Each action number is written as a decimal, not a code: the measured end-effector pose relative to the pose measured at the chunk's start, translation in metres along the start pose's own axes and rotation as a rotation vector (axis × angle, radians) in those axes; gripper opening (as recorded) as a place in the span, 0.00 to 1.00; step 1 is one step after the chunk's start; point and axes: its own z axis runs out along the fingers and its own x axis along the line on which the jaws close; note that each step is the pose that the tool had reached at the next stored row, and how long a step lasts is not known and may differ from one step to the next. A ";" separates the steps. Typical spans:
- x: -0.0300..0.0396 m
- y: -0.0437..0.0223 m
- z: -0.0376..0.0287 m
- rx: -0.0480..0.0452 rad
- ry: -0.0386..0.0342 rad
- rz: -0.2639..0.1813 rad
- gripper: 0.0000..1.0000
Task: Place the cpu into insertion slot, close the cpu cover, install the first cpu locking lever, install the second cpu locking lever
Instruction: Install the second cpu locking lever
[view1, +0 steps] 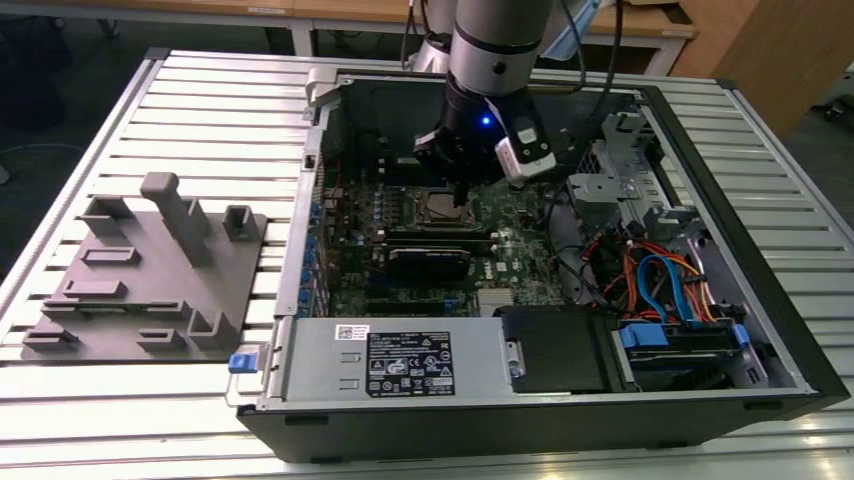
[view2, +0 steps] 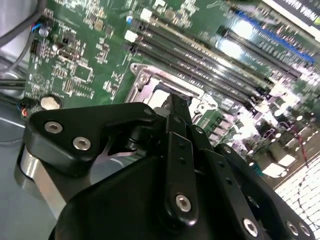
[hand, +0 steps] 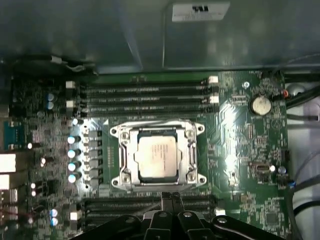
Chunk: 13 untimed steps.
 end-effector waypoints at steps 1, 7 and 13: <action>0.0000 -0.0007 0.0000 0.0000 0.0004 0.000 0.10; 0.0000 -0.0008 0.0000 0.0002 0.0048 0.000 0.10; 0.0000 -0.0008 0.0000 0.0003 0.0059 0.000 0.10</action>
